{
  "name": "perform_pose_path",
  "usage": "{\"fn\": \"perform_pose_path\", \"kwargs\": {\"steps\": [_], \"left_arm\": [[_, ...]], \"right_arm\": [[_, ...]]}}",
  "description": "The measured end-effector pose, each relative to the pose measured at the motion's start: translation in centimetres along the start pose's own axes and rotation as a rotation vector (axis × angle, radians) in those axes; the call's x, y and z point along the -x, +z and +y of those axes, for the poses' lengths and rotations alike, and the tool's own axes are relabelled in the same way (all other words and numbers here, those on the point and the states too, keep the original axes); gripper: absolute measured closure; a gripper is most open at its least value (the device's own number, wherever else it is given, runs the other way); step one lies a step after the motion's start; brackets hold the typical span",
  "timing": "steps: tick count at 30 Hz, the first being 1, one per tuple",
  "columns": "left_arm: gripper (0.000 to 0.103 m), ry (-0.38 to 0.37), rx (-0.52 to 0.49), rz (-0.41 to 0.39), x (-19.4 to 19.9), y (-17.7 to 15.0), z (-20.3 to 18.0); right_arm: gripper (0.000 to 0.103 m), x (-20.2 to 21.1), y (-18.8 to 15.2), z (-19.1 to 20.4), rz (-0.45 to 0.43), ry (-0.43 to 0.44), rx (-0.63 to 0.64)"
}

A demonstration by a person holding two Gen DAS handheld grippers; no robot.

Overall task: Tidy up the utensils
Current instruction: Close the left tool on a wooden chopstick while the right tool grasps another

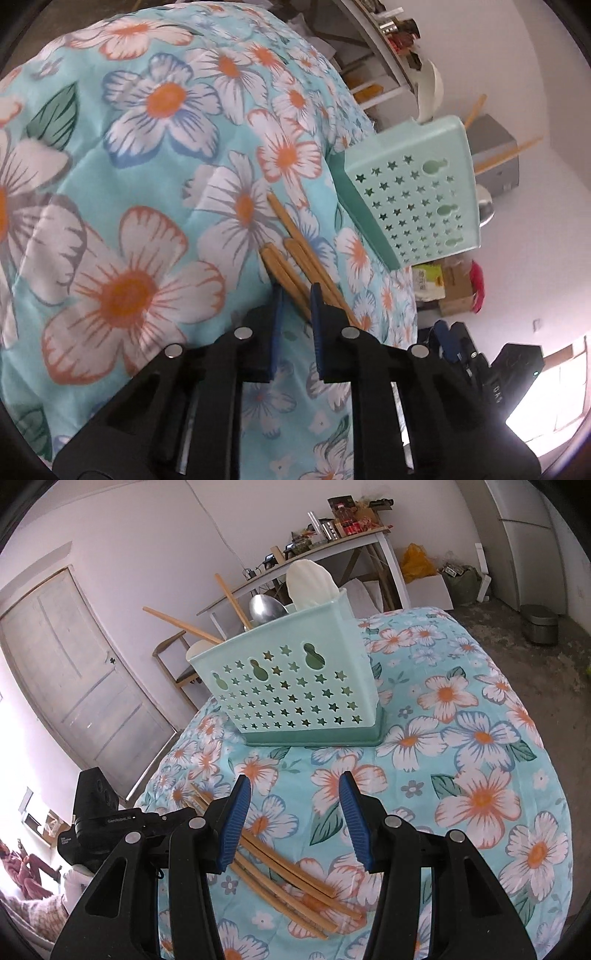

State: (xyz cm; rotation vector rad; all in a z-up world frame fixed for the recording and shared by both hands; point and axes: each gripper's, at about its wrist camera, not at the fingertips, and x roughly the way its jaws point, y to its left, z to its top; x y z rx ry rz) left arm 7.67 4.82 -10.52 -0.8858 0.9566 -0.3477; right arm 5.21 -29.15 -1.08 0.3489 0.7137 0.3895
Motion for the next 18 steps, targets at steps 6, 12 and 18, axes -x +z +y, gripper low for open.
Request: {"fn": "perform_pose_path", "kwargs": {"steps": [6,12,18], "left_arm": [[0.09,0.012,-0.017,-0.01,1.1,-0.2,-0.2],[0.089,0.023,-0.019,0.005,3.2,-1.4,0.6],[0.077,-0.004,0.013,0.046,3.2,-1.2,1.2]], "right_arm": [[0.054,-0.2,0.1,-0.2,0.004,-0.001,-0.008],[0.054,-0.1,0.0,0.5,-0.006,0.004,-0.002],[0.054,-0.7,-0.7,0.3,0.009,0.011,-0.021]]}}
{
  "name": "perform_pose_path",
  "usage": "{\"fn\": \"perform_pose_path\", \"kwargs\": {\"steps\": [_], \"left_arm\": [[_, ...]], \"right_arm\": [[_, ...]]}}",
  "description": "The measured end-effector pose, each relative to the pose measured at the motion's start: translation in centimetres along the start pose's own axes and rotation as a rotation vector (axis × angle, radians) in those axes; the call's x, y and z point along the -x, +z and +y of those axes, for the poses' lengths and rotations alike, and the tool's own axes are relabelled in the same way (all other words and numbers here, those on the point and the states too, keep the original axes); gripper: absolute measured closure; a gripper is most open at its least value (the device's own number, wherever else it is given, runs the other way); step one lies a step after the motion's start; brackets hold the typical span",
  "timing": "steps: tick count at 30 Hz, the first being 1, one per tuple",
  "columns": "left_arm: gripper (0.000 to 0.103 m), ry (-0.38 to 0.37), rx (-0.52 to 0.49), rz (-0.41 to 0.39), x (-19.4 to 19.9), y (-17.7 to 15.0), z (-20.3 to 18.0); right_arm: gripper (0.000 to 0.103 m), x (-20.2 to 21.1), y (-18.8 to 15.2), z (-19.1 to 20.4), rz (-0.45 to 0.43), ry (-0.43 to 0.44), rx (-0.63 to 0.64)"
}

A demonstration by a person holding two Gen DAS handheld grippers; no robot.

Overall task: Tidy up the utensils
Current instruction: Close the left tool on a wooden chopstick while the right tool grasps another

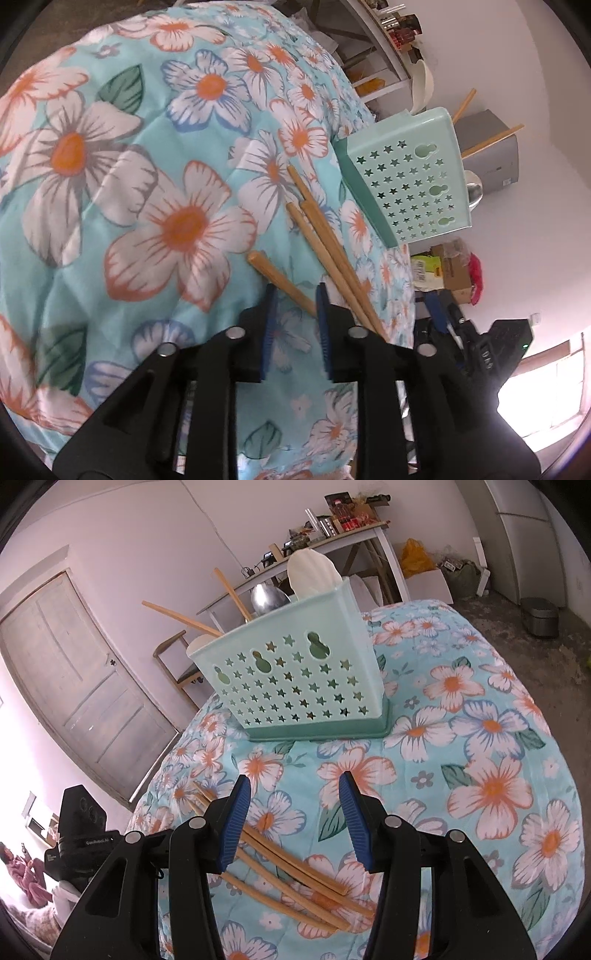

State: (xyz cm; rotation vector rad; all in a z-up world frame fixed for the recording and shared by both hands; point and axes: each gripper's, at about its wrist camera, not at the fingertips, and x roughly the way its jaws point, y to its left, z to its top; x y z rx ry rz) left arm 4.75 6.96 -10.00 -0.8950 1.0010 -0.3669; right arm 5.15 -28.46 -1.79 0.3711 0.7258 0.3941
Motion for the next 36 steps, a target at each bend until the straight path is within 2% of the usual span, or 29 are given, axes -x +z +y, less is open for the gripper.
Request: {"fn": "perform_pose_path", "kwargs": {"steps": [3,7,8,12,17,22,29,33,36], "left_arm": [[0.069,-0.016,0.017,0.008,-0.4,0.2,-0.2],[0.069,-0.017,0.051,0.009,-1.0,0.4,-0.2],[0.07,-0.013,0.059,0.004,-1.1,0.4,-0.2],[0.087,0.026,0.073,-0.003,-1.4,0.4,0.1],[0.088,0.008,0.078,-0.002,-1.3,0.5,0.6],[0.089,0.007,0.04,-0.006,-0.7,0.2,0.6],[0.087,-0.008,-0.075,-0.035,0.7,-0.8,0.7],[0.087,-0.03,-0.109,-0.057,1.0,-1.1,1.0],[0.086,-0.039,-0.136,-0.074,1.2,-1.3,1.0]], "right_arm": [[0.054,0.0,-0.2,0.1,0.004,-0.004,0.004],[0.054,0.1,-0.1,0.4,0.0,-0.001,0.008],[0.054,0.2,-0.2,0.4,-0.001,-0.001,0.009],[0.054,0.2,-0.4,0.5,-0.003,0.001,0.004],[0.054,0.5,-0.7,0.8,-0.001,0.0,0.008],[0.054,0.9,-0.7,2.7,0.011,0.021,0.082],[0.054,-0.6,-1.0,6.9,0.109,0.116,0.245],[0.064,-2.8,-1.5,9.4,0.208,0.147,0.359],[0.067,-4.4,-1.6,10.9,0.271,0.151,0.431]]}}
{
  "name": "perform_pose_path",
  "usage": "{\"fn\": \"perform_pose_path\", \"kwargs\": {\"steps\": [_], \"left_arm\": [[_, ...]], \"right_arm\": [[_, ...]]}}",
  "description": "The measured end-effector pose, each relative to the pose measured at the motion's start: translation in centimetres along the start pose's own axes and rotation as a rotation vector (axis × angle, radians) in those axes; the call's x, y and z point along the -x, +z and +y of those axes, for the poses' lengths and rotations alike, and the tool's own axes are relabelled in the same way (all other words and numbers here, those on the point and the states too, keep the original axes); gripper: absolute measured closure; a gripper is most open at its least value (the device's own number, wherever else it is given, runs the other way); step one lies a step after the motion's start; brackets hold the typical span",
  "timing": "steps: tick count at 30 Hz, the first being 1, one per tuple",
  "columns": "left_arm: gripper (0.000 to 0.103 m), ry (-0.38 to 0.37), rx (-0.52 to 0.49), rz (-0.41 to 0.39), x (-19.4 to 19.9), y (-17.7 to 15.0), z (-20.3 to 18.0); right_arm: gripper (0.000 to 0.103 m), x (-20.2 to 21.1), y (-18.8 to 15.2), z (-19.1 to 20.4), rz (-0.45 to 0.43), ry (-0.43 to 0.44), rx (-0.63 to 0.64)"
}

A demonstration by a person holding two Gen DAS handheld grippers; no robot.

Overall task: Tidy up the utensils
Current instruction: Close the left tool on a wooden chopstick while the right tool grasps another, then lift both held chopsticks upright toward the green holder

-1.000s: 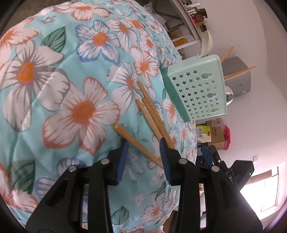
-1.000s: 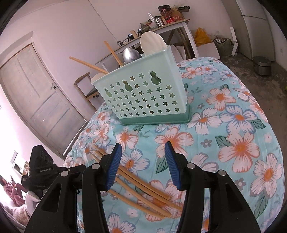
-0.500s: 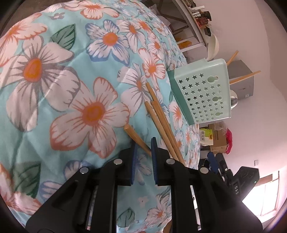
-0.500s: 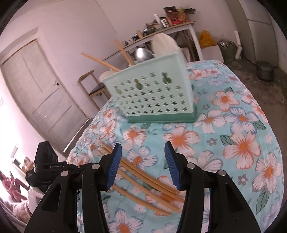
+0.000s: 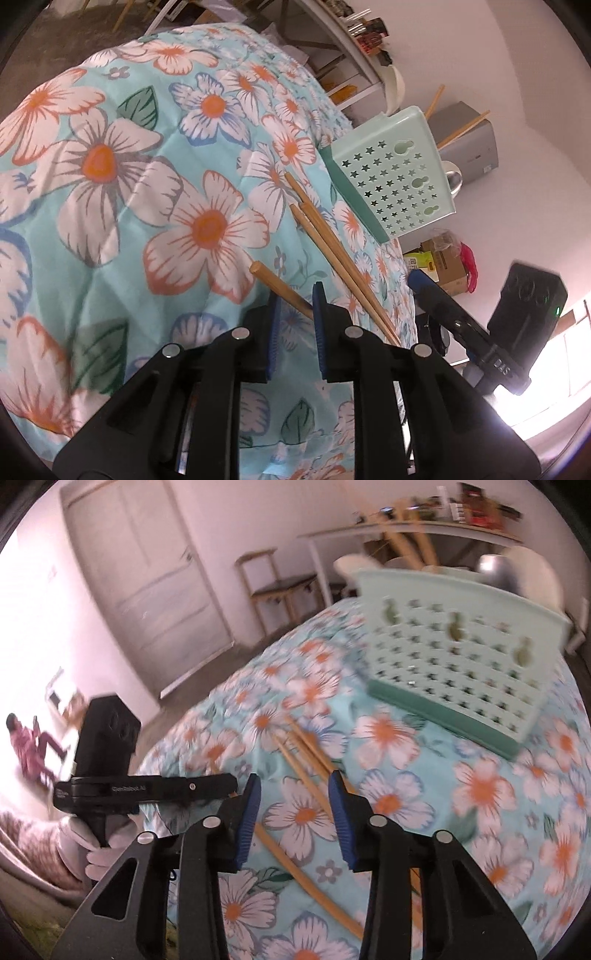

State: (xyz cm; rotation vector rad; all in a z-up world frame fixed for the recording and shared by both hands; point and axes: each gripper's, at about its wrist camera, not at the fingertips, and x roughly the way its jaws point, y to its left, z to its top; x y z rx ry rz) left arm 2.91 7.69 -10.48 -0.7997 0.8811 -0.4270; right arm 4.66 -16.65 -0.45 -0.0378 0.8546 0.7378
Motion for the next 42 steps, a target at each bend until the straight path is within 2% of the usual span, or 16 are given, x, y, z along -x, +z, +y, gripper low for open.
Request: {"fn": "perform_pose_path", "kwargs": {"steps": [7,16,22,24,27,29,33,42], "left_arm": [[0.085,0.003,-0.057,-0.028,0.1,-0.4,-0.2],[0.083,0.01,-0.104,-0.047,-0.1,-0.7,-0.6],[0.083,0.012,-0.124,-0.053,-0.1,-0.7,-0.7],[0.083,0.014,-0.13,-0.053,-0.2,-0.8,-0.7],[0.082,0.014,-0.132,-0.055,-0.2,-0.8,-0.7],[0.082,0.014,-0.133,-0.055,-0.2,-0.8,-0.7],[0.082,0.016,-0.133,-0.057,-0.2,-0.7,-0.7],[0.084,0.032,-0.131,-0.067,0.2,-0.5,-1.0]], "right_arm": [[0.074,-4.1,1.4,1.3,0.132,-0.013,0.13],[0.079,-7.5,2.3,1.6,0.24,-0.047,0.258],[0.083,-9.0,2.8,1.9,0.284,-0.05,0.31],[0.09,-9.6,3.2,2.2,0.29,-0.057,0.33],[0.094,-10.5,3.6,2.6,0.294,-0.065,0.355],[0.096,-10.3,3.8,2.8,0.281,-0.066,0.366],[0.096,-8.3,5.4,2.9,0.199,-0.082,0.349],[0.096,1.6,9.8,2.3,-0.133,-0.128,0.233]]}}
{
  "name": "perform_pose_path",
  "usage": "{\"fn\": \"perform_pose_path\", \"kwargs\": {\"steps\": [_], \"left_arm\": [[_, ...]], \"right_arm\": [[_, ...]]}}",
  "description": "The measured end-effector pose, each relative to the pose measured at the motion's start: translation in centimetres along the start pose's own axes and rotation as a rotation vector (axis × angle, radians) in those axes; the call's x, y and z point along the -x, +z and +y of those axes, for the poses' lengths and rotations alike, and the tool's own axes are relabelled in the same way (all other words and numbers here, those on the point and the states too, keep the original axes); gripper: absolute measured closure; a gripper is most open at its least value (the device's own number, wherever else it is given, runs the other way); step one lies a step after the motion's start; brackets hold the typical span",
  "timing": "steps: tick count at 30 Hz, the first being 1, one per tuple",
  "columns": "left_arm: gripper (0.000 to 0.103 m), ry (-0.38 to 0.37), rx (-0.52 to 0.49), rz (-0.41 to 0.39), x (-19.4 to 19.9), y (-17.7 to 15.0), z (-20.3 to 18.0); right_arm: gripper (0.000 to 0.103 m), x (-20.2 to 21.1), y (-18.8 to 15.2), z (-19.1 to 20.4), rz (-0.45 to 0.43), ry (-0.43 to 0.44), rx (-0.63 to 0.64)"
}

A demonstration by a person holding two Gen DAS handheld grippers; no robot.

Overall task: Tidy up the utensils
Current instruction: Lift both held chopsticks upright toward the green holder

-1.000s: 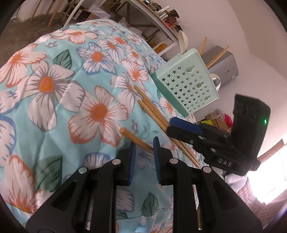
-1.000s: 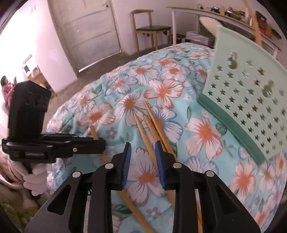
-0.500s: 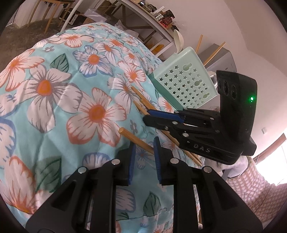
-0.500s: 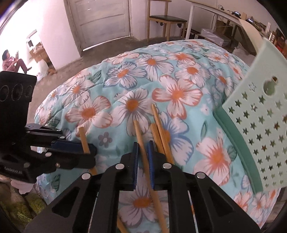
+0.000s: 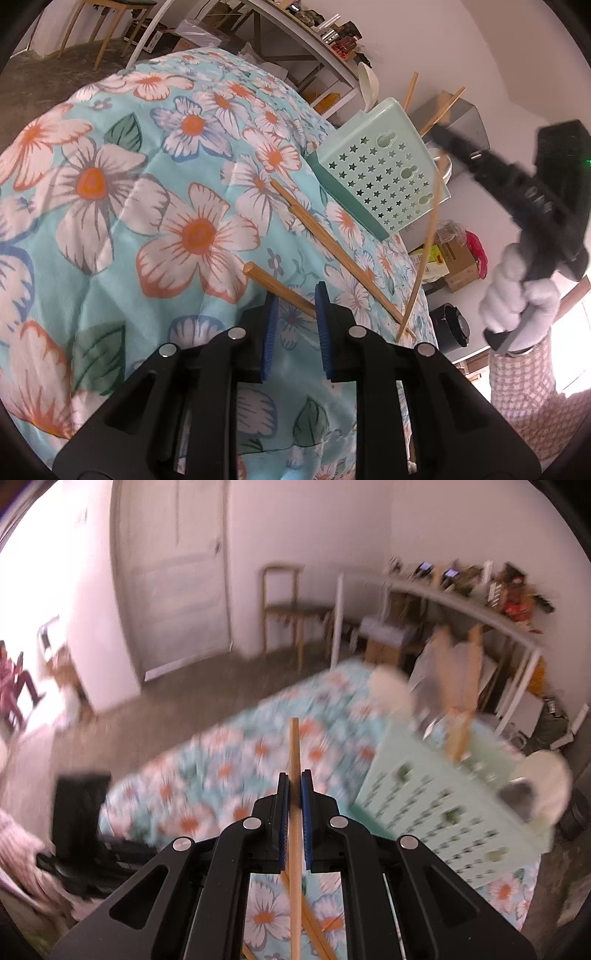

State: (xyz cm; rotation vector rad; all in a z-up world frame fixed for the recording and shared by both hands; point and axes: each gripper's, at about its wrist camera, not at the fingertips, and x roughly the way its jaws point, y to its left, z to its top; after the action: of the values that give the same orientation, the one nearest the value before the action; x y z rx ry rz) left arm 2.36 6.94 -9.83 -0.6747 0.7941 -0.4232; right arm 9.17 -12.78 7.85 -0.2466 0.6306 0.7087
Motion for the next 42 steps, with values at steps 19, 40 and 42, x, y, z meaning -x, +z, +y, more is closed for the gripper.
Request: {"fn": "perform_pose_path", "kwargs": {"steps": [19,40,42], "left_arm": [[0.092,0.075,-0.202,-0.226,6.9,3.9,-5.6],[0.098,-0.093,-0.413,-0.471,11.7,11.8,-17.2],[0.098,-0.124,-0.444,-0.506,11.6,12.9,-19.0]], "right_arm": [[0.096,10.8,-1.9,-3.3,-0.353,-0.058,-0.235],[0.096,18.7,-5.9,-5.5,-0.518,-0.118,-0.328],[0.096,18.9,-6.2,-5.7,-0.525,-0.113,-0.337]]}}
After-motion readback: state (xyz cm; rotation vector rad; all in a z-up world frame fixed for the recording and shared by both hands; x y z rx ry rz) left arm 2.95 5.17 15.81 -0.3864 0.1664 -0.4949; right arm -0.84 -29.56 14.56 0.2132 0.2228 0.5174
